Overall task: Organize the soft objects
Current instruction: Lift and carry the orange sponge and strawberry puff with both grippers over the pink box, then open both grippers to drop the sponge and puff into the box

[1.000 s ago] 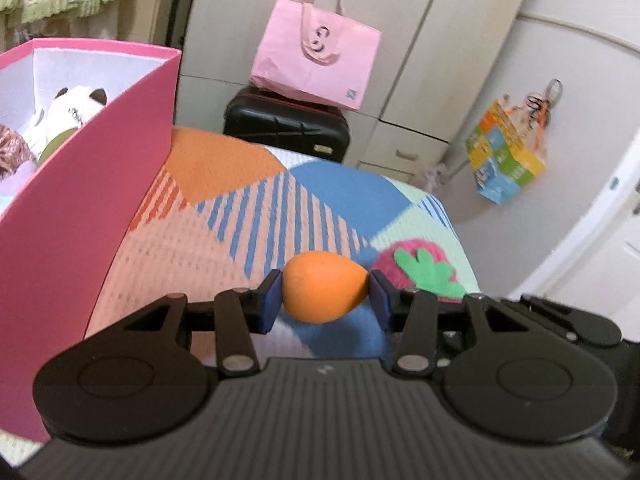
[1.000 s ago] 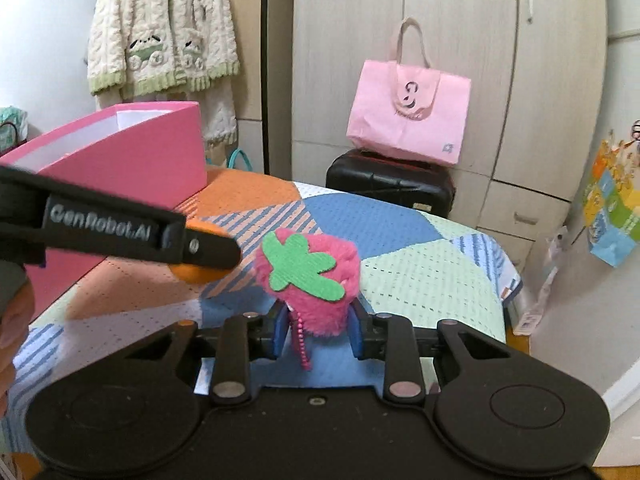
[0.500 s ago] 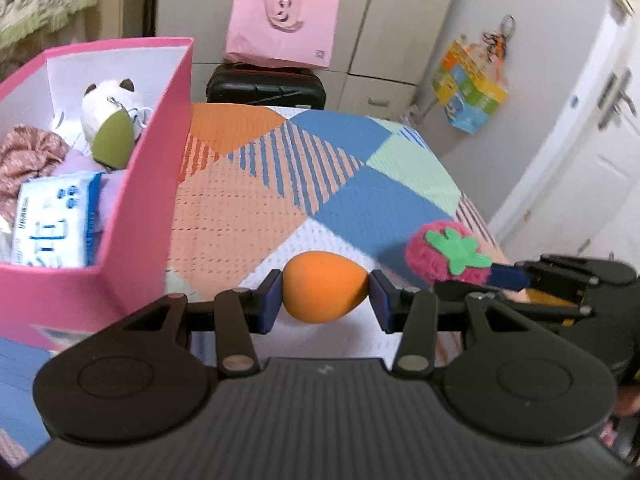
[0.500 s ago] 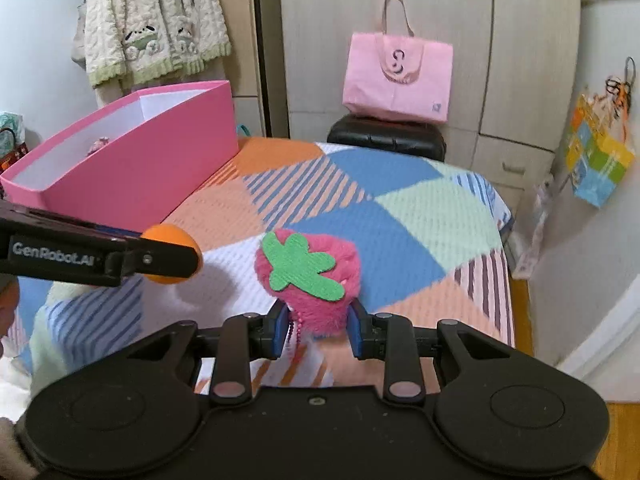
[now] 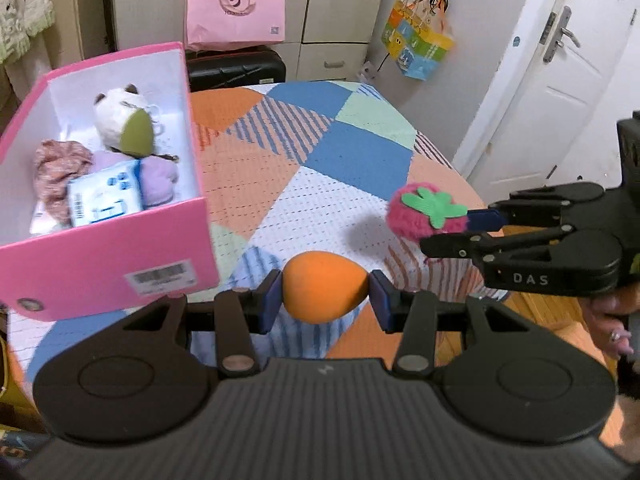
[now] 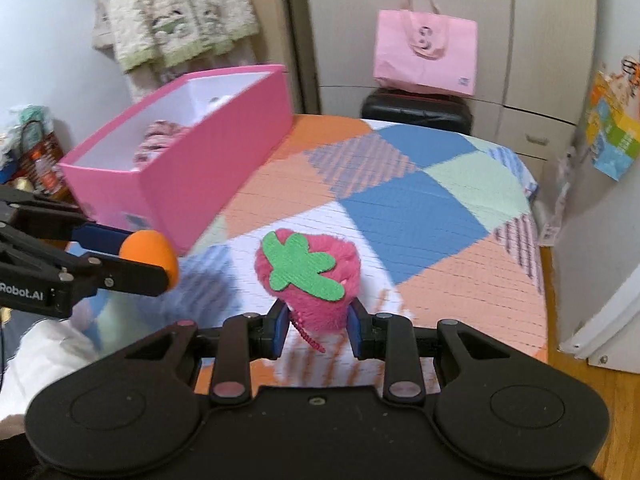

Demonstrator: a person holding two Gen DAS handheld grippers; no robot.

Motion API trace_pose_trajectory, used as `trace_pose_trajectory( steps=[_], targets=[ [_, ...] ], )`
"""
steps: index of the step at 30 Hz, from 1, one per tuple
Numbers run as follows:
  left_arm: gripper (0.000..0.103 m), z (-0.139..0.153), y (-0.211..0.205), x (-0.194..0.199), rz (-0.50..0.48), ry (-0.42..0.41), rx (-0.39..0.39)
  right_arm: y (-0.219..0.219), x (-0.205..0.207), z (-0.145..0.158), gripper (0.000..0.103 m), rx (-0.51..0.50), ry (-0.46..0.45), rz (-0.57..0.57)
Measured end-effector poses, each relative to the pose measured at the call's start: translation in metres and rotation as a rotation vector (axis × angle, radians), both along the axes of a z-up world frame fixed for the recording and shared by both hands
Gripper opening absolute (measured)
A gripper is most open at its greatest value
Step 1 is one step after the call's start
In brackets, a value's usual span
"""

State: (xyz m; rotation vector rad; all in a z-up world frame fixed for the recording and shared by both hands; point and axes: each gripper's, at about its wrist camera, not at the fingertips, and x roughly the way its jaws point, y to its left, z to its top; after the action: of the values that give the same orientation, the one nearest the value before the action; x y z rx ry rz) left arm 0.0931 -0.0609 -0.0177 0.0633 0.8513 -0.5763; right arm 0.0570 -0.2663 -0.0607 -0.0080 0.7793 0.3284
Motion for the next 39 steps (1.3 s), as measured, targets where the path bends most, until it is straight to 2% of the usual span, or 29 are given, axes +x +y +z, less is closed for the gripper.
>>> trace_pose_trajectory(
  steps=[8,12,17,22,26,29,33,39],
  targets=[
    [0.045,0.029,0.05,-0.028,-0.004,-0.005,-0.029,0.038,-0.019,0.032,0.034,0.037,-0.01,0.112],
    [0.045,0.047,0.078,-0.03,0.013,0.004,-0.052,0.064,-0.021,0.047,0.034,0.032,-0.019,0.18],
    [0.045,0.07,0.113,-0.021,0.083,-0.08,-0.058,0.097,-0.013,0.068,0.034,0.011,-0.082,0.252],
    [0.046,0.08,0.138,0.004,0.15,-0.15,-0.087,0.125,0.014,0.082,0.034,-0.008,-0.157,0.27],
    [0.046,0.077,0.148,0.037,0.182,-0.152,-0.126,0.139,0.047,0.085,0.034,-0.019,-0.21,0.262],
    [0.046,0.07,0.15,0.064,0.219,-0.171,-0.118,0.152,0.078,0.083,0.034,-0.038,-0.222,0.254],
    [0.046,0.054,0.148,0.105,0.246,-0.127,-0.119,0.168,0.117,0.078,0.034,-0.07,-0.207,0.252],
    [0.046,0.031,0.15,0.151,0.291,-0.081,-0.067,0.185,0.173,0.068,0.034,-0.115,-0.163,0.25]
  ],
)
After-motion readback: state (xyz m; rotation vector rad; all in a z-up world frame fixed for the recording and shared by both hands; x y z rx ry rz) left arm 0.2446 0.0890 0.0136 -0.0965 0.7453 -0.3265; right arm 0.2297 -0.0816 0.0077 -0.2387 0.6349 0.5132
